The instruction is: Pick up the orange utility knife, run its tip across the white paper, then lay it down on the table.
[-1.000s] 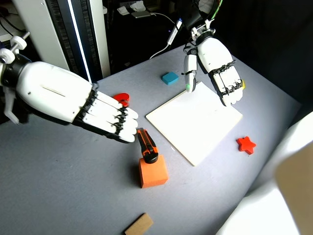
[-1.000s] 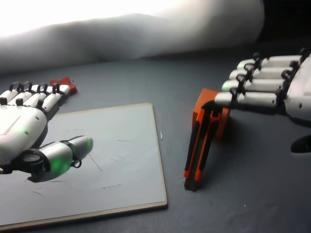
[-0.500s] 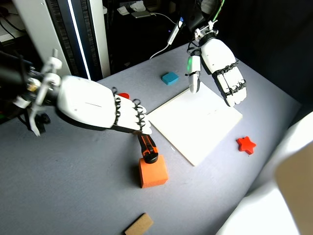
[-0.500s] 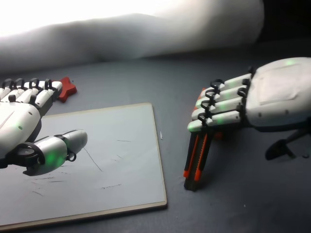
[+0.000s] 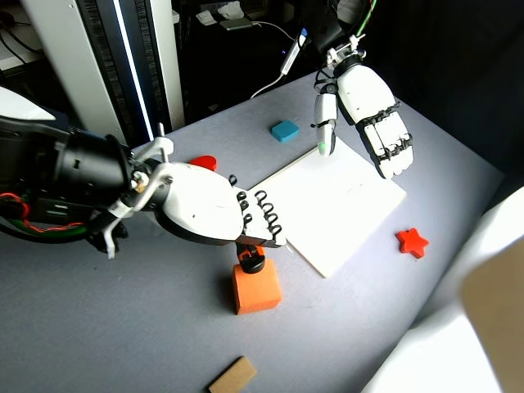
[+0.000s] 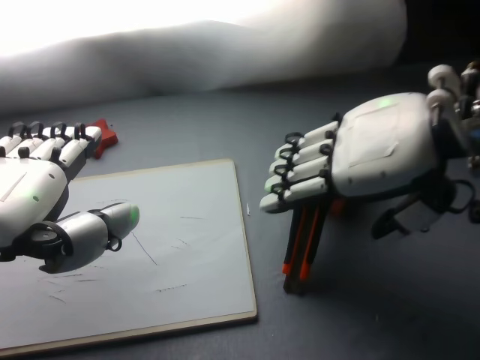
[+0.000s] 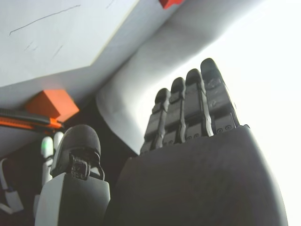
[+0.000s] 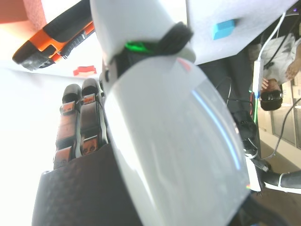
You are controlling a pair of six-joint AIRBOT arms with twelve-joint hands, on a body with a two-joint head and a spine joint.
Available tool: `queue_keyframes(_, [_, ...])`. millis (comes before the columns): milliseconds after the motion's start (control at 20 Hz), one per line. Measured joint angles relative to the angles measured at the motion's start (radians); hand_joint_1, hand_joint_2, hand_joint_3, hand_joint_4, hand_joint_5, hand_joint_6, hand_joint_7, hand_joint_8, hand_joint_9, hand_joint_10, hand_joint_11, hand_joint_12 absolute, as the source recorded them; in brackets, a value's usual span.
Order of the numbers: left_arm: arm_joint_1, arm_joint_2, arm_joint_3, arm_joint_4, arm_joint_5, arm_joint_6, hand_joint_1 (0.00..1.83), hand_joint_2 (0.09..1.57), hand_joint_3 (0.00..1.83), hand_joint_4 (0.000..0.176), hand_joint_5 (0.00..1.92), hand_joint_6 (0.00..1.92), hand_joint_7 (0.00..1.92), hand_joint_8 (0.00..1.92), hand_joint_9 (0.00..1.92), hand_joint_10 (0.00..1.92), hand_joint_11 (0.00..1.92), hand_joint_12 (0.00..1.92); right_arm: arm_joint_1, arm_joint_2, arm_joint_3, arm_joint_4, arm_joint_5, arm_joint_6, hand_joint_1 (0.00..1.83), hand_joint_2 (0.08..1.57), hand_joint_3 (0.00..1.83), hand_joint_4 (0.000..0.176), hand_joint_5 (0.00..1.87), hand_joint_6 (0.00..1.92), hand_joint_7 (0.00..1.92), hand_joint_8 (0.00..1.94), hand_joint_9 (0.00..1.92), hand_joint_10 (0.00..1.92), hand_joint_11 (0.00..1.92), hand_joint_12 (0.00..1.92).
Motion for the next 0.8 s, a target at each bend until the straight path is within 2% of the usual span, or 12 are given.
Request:
queue_keyframes(300, [0.0,0.0,0.0,0.0,0.0,0.0,0.0,1.32,0.0,0.0,0.0,0.0,0.01,0.0,0.03,0.0,0.0,0.23,-0.036,-0.097,0.086,0.001,-0.014,-0.029,1.09,1.08,0.0,0.0,0.0,0.0,0.0,0.0,0.0,0.0,0.0,0.0])
queue_keyframes(450, [0.0,-0.001,0.0,-0.001,0.0,0.002,0.0,1.31,0.0,0.0,0.0,0.0,0.02,0.0,0.03,0.0,0.0,0.26,-0.047,-0.132,0.121,0.013,-0.023,-0.071,1.1,1.08,0.0,0.0,0.0,0.0,0.0,0.0,0.0,0.0,0.0,0.0])
queue_keyframes(600, [0.0,-0.002,0.0,-0.001,0.002,0.005,0.0,1.31,0.0,0.0,0.0,0.0,0.04,0.01,0.05,0.01,0.0,0.29,-0.06,-0.183,0.178,0.123,-0.018,-0.173,1.1,1.09,0.0,0.0,0.0,0.0,0.0,0.0,0.0,0.0,0.0,0.0])
queue_keyframes(800, [0.0,-0.003,0.0,0.0,0.002,0.006,0.0,1.31,0.0,0.0,0.0,0.0,0.05,0.0,0.04,0.0,0.0,0.3,-0.067,-0.229,0.219,0.13,-0.041,-0.178,1.13,1.09,0.0,0.0,0.0,0.0,0.0,0.0,0.0,0.0,0.0,0.0])
